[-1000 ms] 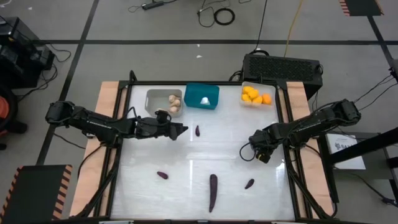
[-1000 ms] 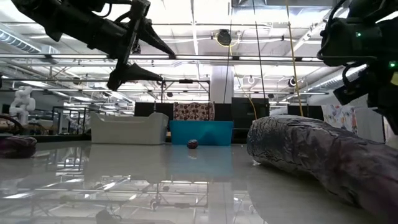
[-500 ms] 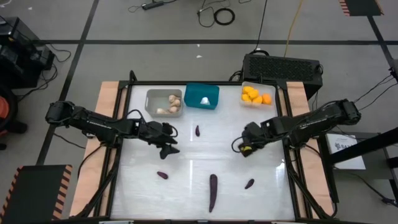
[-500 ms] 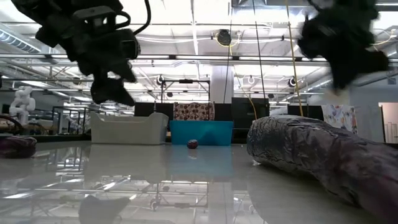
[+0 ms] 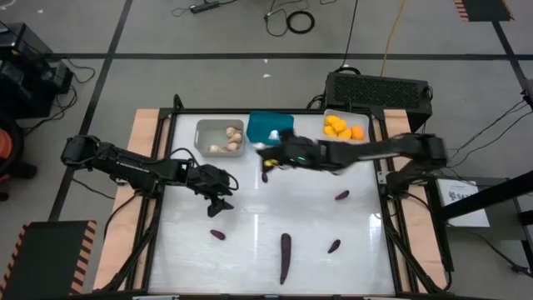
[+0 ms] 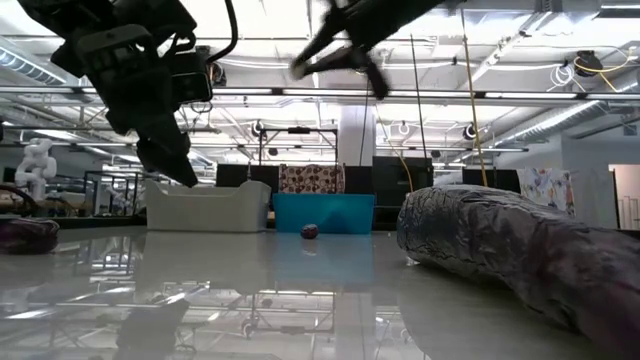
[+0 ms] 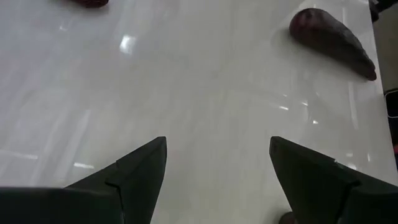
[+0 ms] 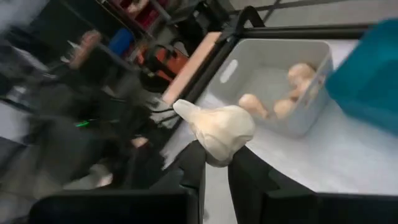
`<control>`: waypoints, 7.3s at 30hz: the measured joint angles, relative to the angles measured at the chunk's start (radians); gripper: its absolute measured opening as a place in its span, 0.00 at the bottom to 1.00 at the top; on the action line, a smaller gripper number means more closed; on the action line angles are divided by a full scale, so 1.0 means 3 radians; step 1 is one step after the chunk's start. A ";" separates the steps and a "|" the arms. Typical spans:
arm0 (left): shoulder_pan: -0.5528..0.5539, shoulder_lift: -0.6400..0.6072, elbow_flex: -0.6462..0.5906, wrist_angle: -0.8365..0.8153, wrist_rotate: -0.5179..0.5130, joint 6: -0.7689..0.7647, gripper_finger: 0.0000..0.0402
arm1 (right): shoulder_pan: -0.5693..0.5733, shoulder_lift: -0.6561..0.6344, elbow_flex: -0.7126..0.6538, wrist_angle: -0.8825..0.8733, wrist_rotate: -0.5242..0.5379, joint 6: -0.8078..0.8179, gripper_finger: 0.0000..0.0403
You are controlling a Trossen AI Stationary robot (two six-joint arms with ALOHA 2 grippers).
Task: Sort produce into baskets
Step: Put the garlic into the gray bin, then put the garlic from the blue bin into the gray bin, then put the eggplant into the blue bin
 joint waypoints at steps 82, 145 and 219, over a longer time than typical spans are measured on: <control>-0.1028 -0.0001 -0.0004 -0.0023 -0.1687 -0.2458 0.73 | -0.1369 0.1978 0.1954 -0.2865 -0.0787 -0.0802 0.62; -0.1092 -0.0010 -0.0003 -0.0311 -0.1564 -0.1760 0.73 | -0.0583 0.2244 0.3594 -0.3016 -0.0979 -0.1617 0.69; -0.0801 0.3239 0.3507 -0.0920 -0.0037 0.4505 0.73 | 0.2904 0.0756 0.3616 -0.5167 0.0760 0.0234 0.63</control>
